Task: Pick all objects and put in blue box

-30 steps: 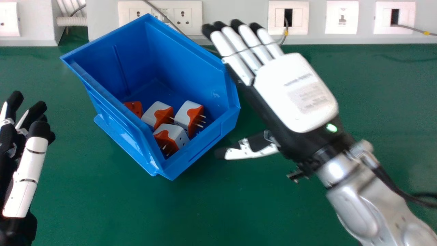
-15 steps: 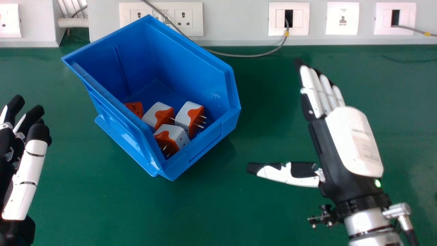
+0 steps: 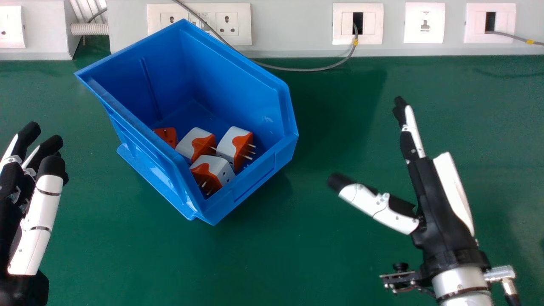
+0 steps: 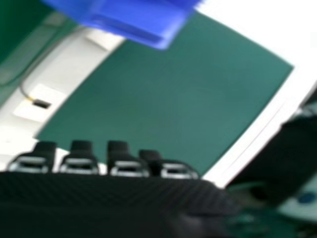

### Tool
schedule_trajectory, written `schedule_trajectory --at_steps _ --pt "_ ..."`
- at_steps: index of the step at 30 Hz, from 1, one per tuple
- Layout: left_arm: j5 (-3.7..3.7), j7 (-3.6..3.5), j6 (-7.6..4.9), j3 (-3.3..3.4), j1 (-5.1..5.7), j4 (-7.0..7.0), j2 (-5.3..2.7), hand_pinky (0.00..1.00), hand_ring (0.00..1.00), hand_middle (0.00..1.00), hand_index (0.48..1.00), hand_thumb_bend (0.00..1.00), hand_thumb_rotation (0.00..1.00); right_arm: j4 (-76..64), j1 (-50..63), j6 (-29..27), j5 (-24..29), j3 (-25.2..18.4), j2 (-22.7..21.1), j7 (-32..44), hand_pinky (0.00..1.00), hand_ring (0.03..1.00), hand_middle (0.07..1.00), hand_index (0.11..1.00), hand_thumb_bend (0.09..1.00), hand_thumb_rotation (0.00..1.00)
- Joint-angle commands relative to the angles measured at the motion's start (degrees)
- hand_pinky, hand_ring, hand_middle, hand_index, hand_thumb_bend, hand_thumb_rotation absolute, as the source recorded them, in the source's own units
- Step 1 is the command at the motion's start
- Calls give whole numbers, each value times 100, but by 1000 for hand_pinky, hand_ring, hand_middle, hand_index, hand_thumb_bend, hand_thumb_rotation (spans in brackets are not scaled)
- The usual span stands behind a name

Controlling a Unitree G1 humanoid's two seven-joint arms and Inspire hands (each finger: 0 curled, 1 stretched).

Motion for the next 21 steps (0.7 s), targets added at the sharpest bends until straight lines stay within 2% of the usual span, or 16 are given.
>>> schedule_trajectory --at_steps 1,4,7,11,14,18,21 --pt "-42 18 -28 12 40 -188 11 861 905 888 922 505 692 -79 -88 104 349 -126 117 122 1000 1000 1000 1000 772 953" --pt "-58 35 -23 5 58 -190 -27 854 903 888 922 505 689 -118 -137 413 1087 -302 299 419 1000 1000 1000 1000 867 976" --pt "-33 53 -26 -26 58 -196 -55 848 901 887 921 502 680 -170 -178 589 1409 -399 357 567 1000 1000 1000 1000 899 993" --pt "59 80 -92 -148 58 -137 -126 861 908 891 925 501 678 -216 -228 793 1710 -541 409 644 1000 1000 1000 1000 851 997" --pt "117 108 -98 -256 104 -158 -180 893 924 905 942 498 680 -155 -243 796 1787 -608 391 684 1000 1000 1000 1000 810 999" --pt "176 148 -42 -360 181 -226 -236 924 938 916 954 495 687 -49 -265 753 1907 -693 409 749 1000 1000 1000 1000 792 1000" --pt "205 190 0 -420 176 -246 -267 941 945 921 959 484 710 -5 -290 747 1976 -740 453 784 1000 1000 1000 1000 782 1000"
